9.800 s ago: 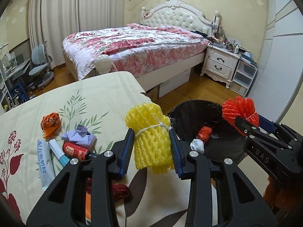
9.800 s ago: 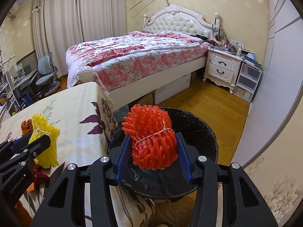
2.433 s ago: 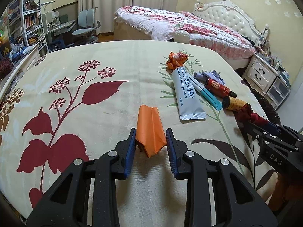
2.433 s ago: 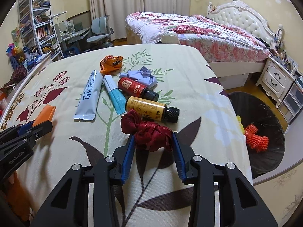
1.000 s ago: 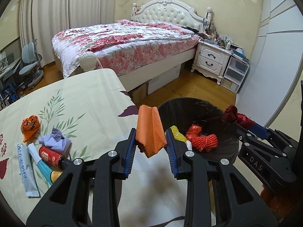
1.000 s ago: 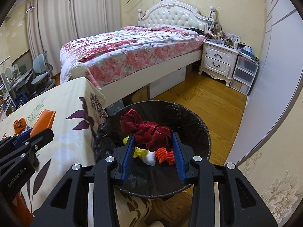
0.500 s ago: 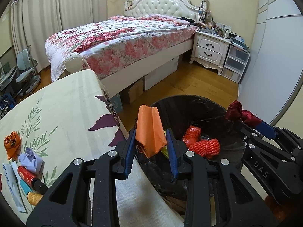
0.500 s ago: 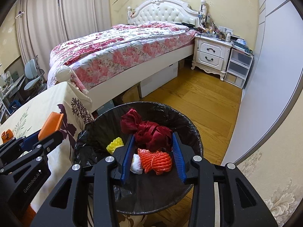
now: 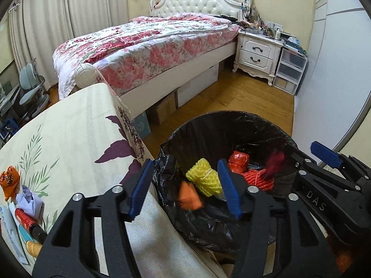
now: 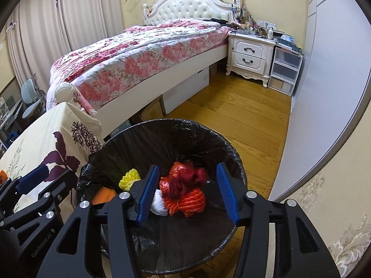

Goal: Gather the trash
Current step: 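Open the right gripper over the bin while the left gripper drops the orange cloth, then move both open grippers back over the remaining items on the table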

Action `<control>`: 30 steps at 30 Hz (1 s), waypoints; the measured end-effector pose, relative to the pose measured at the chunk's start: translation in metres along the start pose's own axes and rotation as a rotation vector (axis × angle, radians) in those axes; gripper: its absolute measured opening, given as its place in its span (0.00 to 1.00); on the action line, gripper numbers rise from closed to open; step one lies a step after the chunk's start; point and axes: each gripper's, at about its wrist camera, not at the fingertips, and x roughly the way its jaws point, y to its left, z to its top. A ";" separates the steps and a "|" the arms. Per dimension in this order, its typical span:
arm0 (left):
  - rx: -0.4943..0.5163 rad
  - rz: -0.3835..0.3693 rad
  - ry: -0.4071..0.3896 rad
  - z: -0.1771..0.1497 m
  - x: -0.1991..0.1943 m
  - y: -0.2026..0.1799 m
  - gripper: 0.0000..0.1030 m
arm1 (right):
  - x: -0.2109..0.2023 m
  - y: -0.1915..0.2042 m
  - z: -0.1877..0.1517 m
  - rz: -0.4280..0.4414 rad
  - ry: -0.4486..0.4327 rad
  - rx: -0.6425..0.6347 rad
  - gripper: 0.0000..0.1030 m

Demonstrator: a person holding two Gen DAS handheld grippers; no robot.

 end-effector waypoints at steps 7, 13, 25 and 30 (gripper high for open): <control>-0.041 0.031 -0.008 -0.006 -0.014 0.016 0.75 | -0.009 0.002 -0.002 -0.016 -0.007 -0.009 0.59; -0.075 0.090 -0.015 -0.021 -0.039 0.044 0.78 | -0.023 0.025 -0.013 0.030 -0.009 -0.054 0.63; -0.208 0.227 0.002 -0.080 -0.101 0.138 0.79 | -0.054 0.125 -0.041 0.227 0.010 -0.242 0.63; -0.251 0.326 -0.009 -0.107 -0.128 0.179 0.79 | -0.060 0.166 -0.049 0.281 0.014 -0.332 0.64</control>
